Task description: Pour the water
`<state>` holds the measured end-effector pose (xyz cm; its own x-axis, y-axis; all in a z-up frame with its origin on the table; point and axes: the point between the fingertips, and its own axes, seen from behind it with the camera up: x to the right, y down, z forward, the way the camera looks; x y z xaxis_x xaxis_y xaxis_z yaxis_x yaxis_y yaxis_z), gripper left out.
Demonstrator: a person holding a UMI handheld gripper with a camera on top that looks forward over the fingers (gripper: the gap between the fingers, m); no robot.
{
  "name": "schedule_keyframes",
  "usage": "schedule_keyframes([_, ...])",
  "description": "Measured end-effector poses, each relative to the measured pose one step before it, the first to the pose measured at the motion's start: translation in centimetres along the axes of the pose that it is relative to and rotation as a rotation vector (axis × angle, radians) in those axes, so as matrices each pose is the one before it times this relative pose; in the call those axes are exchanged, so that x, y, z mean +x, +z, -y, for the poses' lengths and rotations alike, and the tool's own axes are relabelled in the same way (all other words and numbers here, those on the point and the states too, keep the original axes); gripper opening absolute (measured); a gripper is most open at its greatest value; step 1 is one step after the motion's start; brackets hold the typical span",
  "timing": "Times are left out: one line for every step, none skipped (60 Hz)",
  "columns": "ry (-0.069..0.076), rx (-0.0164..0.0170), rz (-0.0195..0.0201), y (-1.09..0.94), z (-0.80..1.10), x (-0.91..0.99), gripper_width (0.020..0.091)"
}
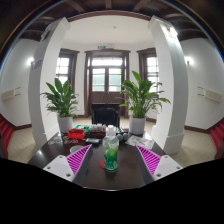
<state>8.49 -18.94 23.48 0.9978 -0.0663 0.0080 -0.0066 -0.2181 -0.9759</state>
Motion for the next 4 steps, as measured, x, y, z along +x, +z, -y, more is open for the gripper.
schedule_keyframes([-0.0009, 0.00406, -0.00127, -0.086, 0.130, -0.014, 0.0860])
schedule_keyframes([-0.0011, 0.00334, -0.00044, -0.064, 0.111, -0.034, 0.0860])
schedule_keyframes([-0.0011, 0.00378, -0.00023, -0.071, 0.131, -0.027, 0.0862])
schedule_keyframes([-0.0007, 0.00270, -0.00013, -0.040, 0.099, -0.026, 0.0862])
